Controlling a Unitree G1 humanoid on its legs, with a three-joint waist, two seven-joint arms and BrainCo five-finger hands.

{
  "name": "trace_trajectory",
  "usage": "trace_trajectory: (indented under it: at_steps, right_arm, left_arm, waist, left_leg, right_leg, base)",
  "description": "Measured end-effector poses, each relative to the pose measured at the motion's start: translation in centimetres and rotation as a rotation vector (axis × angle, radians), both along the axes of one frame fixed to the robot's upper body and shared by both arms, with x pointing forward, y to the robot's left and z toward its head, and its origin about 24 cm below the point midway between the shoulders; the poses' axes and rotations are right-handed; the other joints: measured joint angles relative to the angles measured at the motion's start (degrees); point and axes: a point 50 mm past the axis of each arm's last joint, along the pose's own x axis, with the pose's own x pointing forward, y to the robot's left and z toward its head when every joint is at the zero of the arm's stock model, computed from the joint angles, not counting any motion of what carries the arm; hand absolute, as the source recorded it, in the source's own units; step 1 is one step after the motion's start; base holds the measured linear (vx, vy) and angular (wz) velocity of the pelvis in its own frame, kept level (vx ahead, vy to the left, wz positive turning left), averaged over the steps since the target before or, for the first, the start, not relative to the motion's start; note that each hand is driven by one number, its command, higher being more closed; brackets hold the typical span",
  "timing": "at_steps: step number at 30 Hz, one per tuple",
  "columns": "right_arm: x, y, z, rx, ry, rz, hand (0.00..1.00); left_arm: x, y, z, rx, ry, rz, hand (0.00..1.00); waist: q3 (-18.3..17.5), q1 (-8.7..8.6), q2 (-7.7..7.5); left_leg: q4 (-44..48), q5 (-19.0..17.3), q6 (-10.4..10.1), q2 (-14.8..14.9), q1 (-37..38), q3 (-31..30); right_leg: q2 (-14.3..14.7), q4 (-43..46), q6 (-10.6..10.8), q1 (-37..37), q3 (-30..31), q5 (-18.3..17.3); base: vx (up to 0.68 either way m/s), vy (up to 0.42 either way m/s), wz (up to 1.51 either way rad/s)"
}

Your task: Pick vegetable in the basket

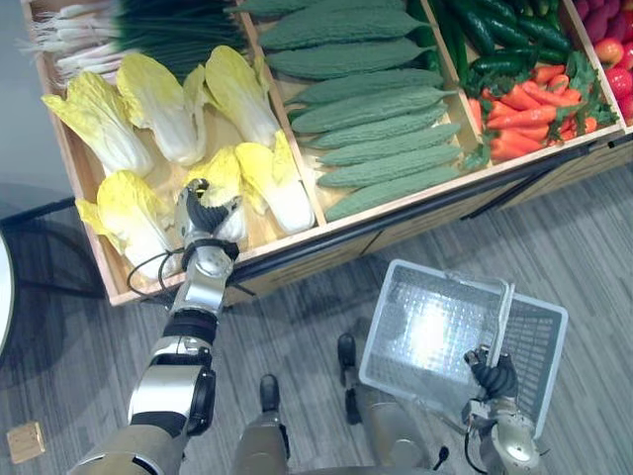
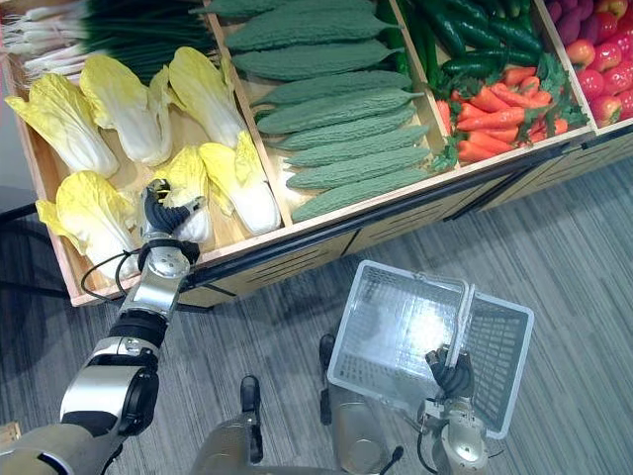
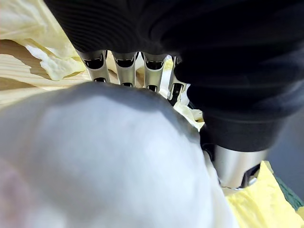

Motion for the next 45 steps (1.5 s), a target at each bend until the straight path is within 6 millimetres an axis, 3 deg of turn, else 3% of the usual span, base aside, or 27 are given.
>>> trace_trajectory:
  at_steps: [4, 5, 6, 10, 13, 17, 22, 23, 24, 26, 28, 29, 30, 32, 34, 35, 36, 37, 38, 40, 44, 45]
  right_arm:
    - [1.0, -0.1, 0.6, -0.006, -0.033, -0.012, 1.00]
    - [0.9, -1.2, 0.4, -0.020, -0.026, -0.060, 1.00]
    - [1.0, -1.6, 0.6, -0.037, -0.032, -0.072, 1.00]
    - [1.0, -1.7, 0.4, -0.042, -0.022, -0.076, 1.00]
    - [0.1, -2.4, 0.1, -0.045, -0.004, -0.134, 1.00]
    - [-0.6, -2.8, 0.2, -0.057, 0.000, -0.171, 1.00]
    - [0.5, -2.0, 2.1, -0.090, -0.082, -0.138, 1.00]
    - [0.9, -1.8, 2.8, -0.101, -0.112, -0.137, 1.00]
    - [1.7, -1.6, 3.3, -0.106, -0.142, -0.130, 1.00]
    - [3.1, -0.5, 3.9, -0.097, -0.181, -0.085, 1.00]
    - [3.9, 0.4, 4.2, -0.094, -0.196, -0.042, 1.00]
    - [4.1, 0.8, 4.2, -0.093, -0.200, -0.023, 1.00]
    - [4.5, 1.4, 4.4, -0.107, -0.205, 0.019, 1.00]
    - [5.1, 1.9, 4.8, -0.119, -0.216, 0.058, 1.00]
    - [5.4, 2.4, 4.9, -0.116, -0.219, 0.107, 1.00]
    - [5.9, 3.0, 5.1, -0.112, -0.227, 0.158, 1.00]
    - [6.1, 3.2, 5.4, -0.116, -0.239, 0.181, 1.00]
    - [6.9, 4.1, 6.2, -0.109, -0.277, 0.242, 1.00]
    - [7.2, 4.3, 6.7, -0.101, -0.299, 0.258, 1.00]
    - [7.9, 5.2, 7.5, -0.049, -0.343, 0.309, 1.00]
    - [8.1, 6.1, 7.6, 0.015, -0.357, 0.342, 1.00]
    - [8.1, 6.1, 7.5, 0.018, -0.352, 0.350, 1.00]
  left_arm:
    - [-1.6, -0.7, 0.0, -0.043, -0.074, -0.027, 1.00]
    - [-6.2, -2.4, 0.0, -0.085, -0.211, -0.086, 1.00]
    - [-7.4, -2.4, 0.2, -0.086, -0.251, -0.081, 1.00]
    - [-8.8, -1.6, -0.1, -0.110, -0.272, -0.027, 1.00]
    - [-12.7, -1.4, 2.0, -0.131, -0.430, 0.056, 1.00]
    - [-14.7, -1.5, 4.4, -0.098, -0.581, 0.061, 1.00]
    - [-15.5, -3.0, 5.6, -0.087, -0.655, -0.018, 1.00]
    - [-15.4, -3.5, 5.5, -0.086, -0.644, -0.053, 1.00]
    - [-15.4, -3.7, 5.5, -0.087, -0.640, -0.068, 1.00]
    - [-15.1, -3.9, 5.4, -0.078, -0.619, -0.098, 1.00]
    - [-14.9, -4.0, 4.9, -0.078, -0.589, -0.118, 1.00]
    - [-14.8, -4.1, 4.8, -0.077, -0.582, -0.129, 1.00]
    - [-14.6, -4.9, 4.7, -0.085, -0.570, -0.174, 1.00]
    - [-13.5, -6.6, 3.7, -0.105, -0.522, -0.263, 1.00]
    - [-12.2, -8.3, 2.1, -0.108, -0.424, -0.361, 1.00]
    - [-11.9, -8.9, 0.9, -0.109, -0.363, -0.398, 1.00]
    - [-11.9, -9.2, 0.4, -0.113, -0.340, -0.409, 1.00]
    - [-11.8, -9.9, -0.3, -0.114, -0.302, -0.444, 1.00]
    - [-11.8, -10.1, -0.4, -0.114, -0.291, -0.456, 1.00]
    - [-11.8, -10.6, -1.5, -0.114, -0.237, -0.473, 1.00]
    - [-11.6, -10.9, -2.2, -0.113, -0.201, -0.477, 1.00]
    - [-11.6, -11.1, -2.4, -0.110, -0.191, -0.484, 1.00]
  waist:
    - [0.45, -0.30, 0.62]
    - [0.46, 0.00, 1.39]
    - [0.48, 0.10, 1.81]
    - [0.38, -0.06, 2.32]
    - [-0.07, 0.26, 3.11]
    - [-2.48, 0.32, 5.88]
    - [-2.71, 0.35, 6.23]
    - [-2.89, 0.07, 5.97]
    - [-2.92, -0.06, 5.99]
    - [-2.91, 0.23, 5.95]
    - [-2.95, 0.48, 5.87]
    - [-3.02, 0.54, 5.77]
    - [-3.24, 0.46, 5.92]
    - [-3.64, 0.16, 6.81]
    - [-3.64, 0.04, 6.83]
    - [-3.68, 0.09, 6.73]
    - [-3.70, 0.41, 6.78]
    - [-3.74, 0.97, 6.88]
    - [-3.71, 1.44, 6.84]
    - [-3.66, 2.32, 6.81]
    - [-4.03, 3.29, 7.59]
    - [-4.63, 3.22, 8.58]
  left_leg:
    - [0.00, 0.01, 0.03, -0.45, 1.64, -0.29]
    - [0.13, -0.27, 0.39, -0.92, 4.35, -0.24]
    - [0.14, -0.63, 0.91, -1.03, 4.46, -0.09]
    - [0.82, -2.03, 1.90, -1.32, 5.48, 0.33]
    - [0.99, -3.93, 2.49, -1.32, 8.96, 3.45]
    - [1.55, -5.72, 2.88, -1.38, 11.11, 8.27]
    - [7.06, -10.42, 2.61, -0.09, 12.58, 16.99]
    - [8.40, -11.29, 2.95, 0.69, 12.77, 19.90]
    - [8.48, -11.42, 2.91, 1.43, 12.95, 23.18]
    - [8.08, -11.41, 2.92, 3.02, 14.65, 29.20]
    - [7.95, -11.44, 2.86, 3.60, 17.56, 33.42]
    - [7.99, -11.44, 2.86, 3.60, 18.55, 34.44]
    - [8.08, -11.45, 2.84, 3.66, 20.67, 35.54]
    - [13.01, -11.35, 2.68, 6.15, 20.84, 36.53]
    - [26.90, -10.59, 3.98, 11.56, 19.02, 35.98]
    - [37.55, -6.87, 9.84, 14.88, 16.38, 33.37]
    - [41.85, -5.92, 11.63, 15.38, 14.72, 30.45]
    - [46.63, -9.31, 9.35, 12.96, 9.69, 21.43]
    - [47.13, -10.54, 8.21, 11.33, 7.49, 17.84]
    - [42.60, -14.14, 4.74, 6.05, 2.14, 6.79]
    - [28.43, -13.41, 1.30, 0.61, -0.27, -4.82]
    - [23.50, -11.84, 0.73, 0.13, -0.53, -6.45]
  right_leg:
    - [-0.40, -2.27, 0.47, 2.54, -0.26, 0.42]
    - [-0.43, -4.91, 0.80, 6.64, -0.31, 0.65]
    - [-0.41, -5.20, 1.02, 6.78, 0.00, 0.81]
    - [-0.40, -5.71, 1.46, 7.68, 1.33, 1.29]
    - [0.30, -5.85, 1.87, 9.67, 4.59, 1.37]
    - [1.04, -5.51, 2.46, 10.19, 9.01, 1.57]
    - [4.15, -3.68, 3.20, 8.93, 16.80, 2.13]
    - [4.26, -4.79, 2.56, 8.33, 16.23, 1.55]
    - [3.24, -4.48, -0.67, 6.97, 8.59, -0.39]
    - [-0.25, -1.26, -4.59, 4.95, -10.48, -3.14]
    - [-2.19, 0.88, -5.33, 5.65, -20.19, -3.52]
    - [-1.98, 0.85, -5.11, 6.02, -20.40, -2.45]
    - [-0.55, 0.95, -3.82, 6.18, -17.33, 0.79]
    - [1.81, 1.49, -4.25, 6.29, -14.44, -0.56]
    - [4.41, 1.40, -5.27, 8.76, -11.08, -1.34]
    - [6.19, 1.45, -6.24, 10.65, -7.90, -2.02]
    - [6.74, 1.43, -6.51, 11.57, -6.31, -2.27]
    - [7.50, 1.42, -6.81, 12.53, -1.85, -2.65]
    - [7.52, 1.41, -6.89, 12.74, 0.04, -2.72]
    - [7.75, 1.44, -6.58, 15.60, 6.55, -3.18]
    - [8.75, 1.48, -5.30, 17.65, 12.23, -4.12]
    - [9.65, 1.49, -4.42, 17.27, 13.48, -4.57]
  base:
    - [0.07, 0.043, 0.06]
    - [0.11, 0.057, 0.03]
    - [0.09, 0.048, 0.00]
    - [-0.01, 0.031, -0.19]
    - [0.00, 0.056, -0.51]
    - [0.00, 0.062, -0.59]
    - [-0.02, 0.036, -1.00]
    - [-0.02, -0.014, -1.25]
    - [-0.01, -0.030, -1.50]
    - [0.01, -0.053, -1.53]
    - [0.07, -0.095, -1.27]
    - [0.16, -0.184, -1.46]
    - [0.16, -0.176, -1.17]
    - [0.24, -0.198, -1.17]
    - [0.27, -0.164, -1.08]
    - [0.24, -0.127, -1.08]
    - [0.35, -0.092, -1.67]
    - [0.27, -0.006, -1.43]
    - [0.29, 0.047, -1.73]
    - [0.24, 0.113, -1.42]
    - [0.12, 0.145, -1.03]
    - [0.04, 0.233, -0.61]
